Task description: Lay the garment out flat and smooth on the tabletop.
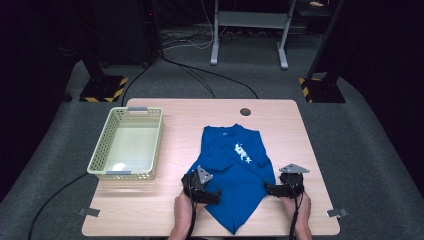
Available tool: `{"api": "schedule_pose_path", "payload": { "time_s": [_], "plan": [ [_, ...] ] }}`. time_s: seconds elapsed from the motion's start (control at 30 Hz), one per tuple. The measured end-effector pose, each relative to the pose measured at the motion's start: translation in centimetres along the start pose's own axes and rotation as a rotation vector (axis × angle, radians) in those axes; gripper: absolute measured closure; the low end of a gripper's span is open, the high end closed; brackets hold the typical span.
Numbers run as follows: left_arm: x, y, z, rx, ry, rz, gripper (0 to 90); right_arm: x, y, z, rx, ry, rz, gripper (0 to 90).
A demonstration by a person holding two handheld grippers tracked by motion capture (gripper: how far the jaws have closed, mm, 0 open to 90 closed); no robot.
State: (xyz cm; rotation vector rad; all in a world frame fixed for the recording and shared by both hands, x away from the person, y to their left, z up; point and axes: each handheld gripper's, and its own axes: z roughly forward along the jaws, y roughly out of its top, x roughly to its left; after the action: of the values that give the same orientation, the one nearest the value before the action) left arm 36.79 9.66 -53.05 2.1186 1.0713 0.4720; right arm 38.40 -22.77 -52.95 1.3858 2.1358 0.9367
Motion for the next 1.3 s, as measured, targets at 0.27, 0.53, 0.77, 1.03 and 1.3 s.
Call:
{"api": "schedule_pose_path", "payload": {
  "time_s": [0.27,0.53,0.77,1.03,1.3],
  "plan": [
    [0.0,0.0,0.0,0.005,-0.013,0.003,4.1,-0.2,0.5,0.3,0.01,-0.018,0.01,3.2],
    [0.0,0.0,0.1,0.008,-0.022,0.008,2.0,1.1,5.8,1.1,-0.024,-0.006,-0.068,11.3],
    [0.0,0.0,0.1,0.009,-0.021,0.011,2.1,2.3,10.8,5.4,0.039,0.027,-0.076,37.8],
    [0.0,0.0,0.1,0.009,-0.021,0.012,2.1,2.1,11.7,9.4,0.123,0.019,-0.04,66.5],
    [0.0,0.0,0.1,0.009,-0.021,0.011,2.1,1.8,11.7,9.0,0.112,0.003,-0.032,86.4]
  ]
}}
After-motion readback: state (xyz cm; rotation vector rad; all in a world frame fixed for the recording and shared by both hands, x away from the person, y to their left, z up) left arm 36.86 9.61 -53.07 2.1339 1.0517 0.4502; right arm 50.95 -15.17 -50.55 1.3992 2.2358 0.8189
